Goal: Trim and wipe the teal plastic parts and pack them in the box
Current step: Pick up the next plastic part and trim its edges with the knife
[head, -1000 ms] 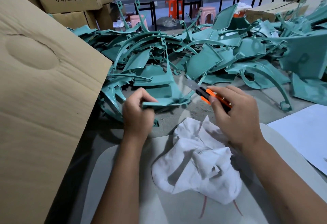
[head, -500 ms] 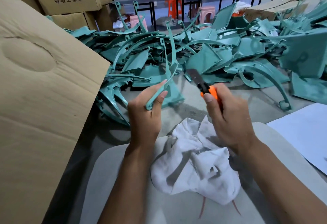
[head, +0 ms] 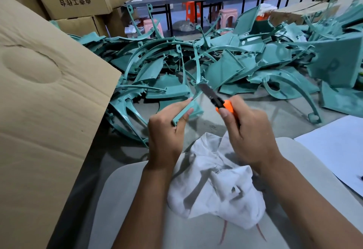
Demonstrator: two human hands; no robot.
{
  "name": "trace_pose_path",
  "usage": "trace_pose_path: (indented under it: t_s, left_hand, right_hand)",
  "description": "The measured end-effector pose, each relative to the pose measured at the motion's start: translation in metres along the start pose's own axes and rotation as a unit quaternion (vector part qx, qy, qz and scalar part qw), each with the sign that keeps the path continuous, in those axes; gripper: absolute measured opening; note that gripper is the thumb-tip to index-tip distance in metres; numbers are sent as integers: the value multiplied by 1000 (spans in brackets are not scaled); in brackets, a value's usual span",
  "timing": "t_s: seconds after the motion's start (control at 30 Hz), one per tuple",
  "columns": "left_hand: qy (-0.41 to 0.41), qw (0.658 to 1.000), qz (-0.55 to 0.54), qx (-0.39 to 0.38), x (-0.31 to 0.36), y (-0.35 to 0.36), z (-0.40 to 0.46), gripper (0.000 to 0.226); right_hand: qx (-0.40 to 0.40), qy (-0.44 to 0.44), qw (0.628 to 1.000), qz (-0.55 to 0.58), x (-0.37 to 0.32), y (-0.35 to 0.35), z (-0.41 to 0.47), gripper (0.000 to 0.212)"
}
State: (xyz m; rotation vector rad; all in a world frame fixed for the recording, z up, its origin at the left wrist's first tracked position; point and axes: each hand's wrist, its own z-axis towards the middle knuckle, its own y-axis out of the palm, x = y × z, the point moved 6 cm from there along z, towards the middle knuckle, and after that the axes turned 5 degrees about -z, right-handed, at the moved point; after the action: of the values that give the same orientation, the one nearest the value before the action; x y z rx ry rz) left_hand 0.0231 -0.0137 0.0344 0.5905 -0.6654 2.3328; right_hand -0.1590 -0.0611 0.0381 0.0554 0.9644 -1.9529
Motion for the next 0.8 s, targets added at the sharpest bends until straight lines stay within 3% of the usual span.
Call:
trace_pose_path:
  t_s: [0.1,0.33,0.43,0.53,0.7,0.8]
  left_hand:
    - [8,1000,-9,-6,1,1,-1,19]
    - [-26,998,-64,-10,-5,7,-3,20]
    - [-59,994,-89,9,-3,10,-1,28]
    - [-91,986,-138,12,0,18,-7,21]
    - [-105,981,-161,-21,-2,28,-15,25]
    - [-126,977,-170,-22,-6,32,-15,29]
  right_hand:
    - [-16,-20,1000,7,-7,6,0,36]
    - [56,73,994,-55,31,-12,4,34]
    - [83,22,996,-26,12,-13,3,30]
    - [52,-21,998,-33,-6,-2,2,32]
    - [75,34,990,-111,12,-11,4,29]
    - [79,52,991,-92,12,-14,2,29]
